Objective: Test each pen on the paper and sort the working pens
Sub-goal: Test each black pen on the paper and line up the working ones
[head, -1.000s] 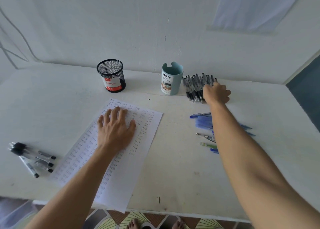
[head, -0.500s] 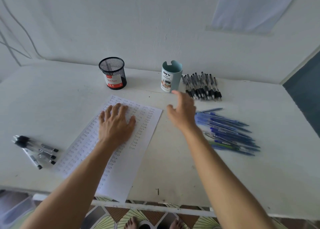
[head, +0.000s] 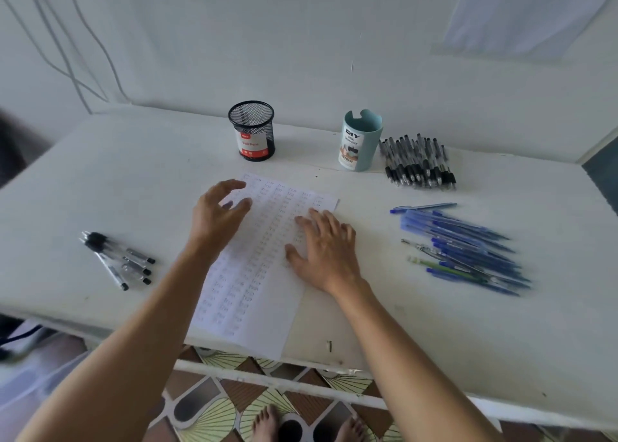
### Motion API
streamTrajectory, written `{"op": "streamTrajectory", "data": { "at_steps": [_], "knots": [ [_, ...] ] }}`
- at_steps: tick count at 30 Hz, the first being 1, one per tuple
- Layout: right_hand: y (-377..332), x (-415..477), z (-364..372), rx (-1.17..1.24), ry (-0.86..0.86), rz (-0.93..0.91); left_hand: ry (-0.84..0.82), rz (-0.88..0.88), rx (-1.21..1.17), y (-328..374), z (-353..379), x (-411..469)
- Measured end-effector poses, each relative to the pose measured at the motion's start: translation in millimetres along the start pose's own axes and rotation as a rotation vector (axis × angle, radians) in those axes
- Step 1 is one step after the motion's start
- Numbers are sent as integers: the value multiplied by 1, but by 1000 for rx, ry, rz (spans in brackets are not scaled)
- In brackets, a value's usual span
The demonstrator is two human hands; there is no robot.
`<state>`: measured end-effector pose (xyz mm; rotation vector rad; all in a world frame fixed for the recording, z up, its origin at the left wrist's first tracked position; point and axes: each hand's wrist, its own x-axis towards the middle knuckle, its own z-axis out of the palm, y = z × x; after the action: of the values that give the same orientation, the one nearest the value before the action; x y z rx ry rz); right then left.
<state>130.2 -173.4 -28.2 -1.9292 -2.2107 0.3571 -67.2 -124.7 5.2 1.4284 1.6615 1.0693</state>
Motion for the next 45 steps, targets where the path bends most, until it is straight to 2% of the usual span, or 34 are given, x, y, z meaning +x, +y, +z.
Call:
{"op": "streamTrajectory", "data": {
  "at_steps": [5,8,11,14,19,26,30,35,37,39,41,45],
  "knots": [
    [3,-2,-1,-28,-17,-19,179,151,489,-20,-42,-18],
    [5,-4,-1,-11,-28,-25,321,2,702,-29,-65,-28],
    [6,-5,-1,-9,-24,-16,255,-186,857,-31,-82,-39],
    [4,-5,0,-17,-18,-8,176,-278,881,-36,-96,-47],
    [4,-5,2,-21,-2,2,169,-221,855,-43,-95,-51],
    [3,-6,1,-33,-7,-2,189,-72,762,-54,-94,-34],
    [3,-5,1,-37,-17,-1,238,79,832,-63,-89,-30],
    [2,-7,-4,26,-36,10,422,614,579,-58,-73,-27],
    [2,-8,-6,47,-44,7,497,714,412,-44,-59,-31],
    [3,-9,-7,56,-48,2,477,684,242,-28,-46,-36],
    [3,-8,-6,57,-40,3,404,573,16,-9,-35,-40],
    [6,-6,-1,26,8,5,108,209,-633,20,-20,-40]
  ]
}}
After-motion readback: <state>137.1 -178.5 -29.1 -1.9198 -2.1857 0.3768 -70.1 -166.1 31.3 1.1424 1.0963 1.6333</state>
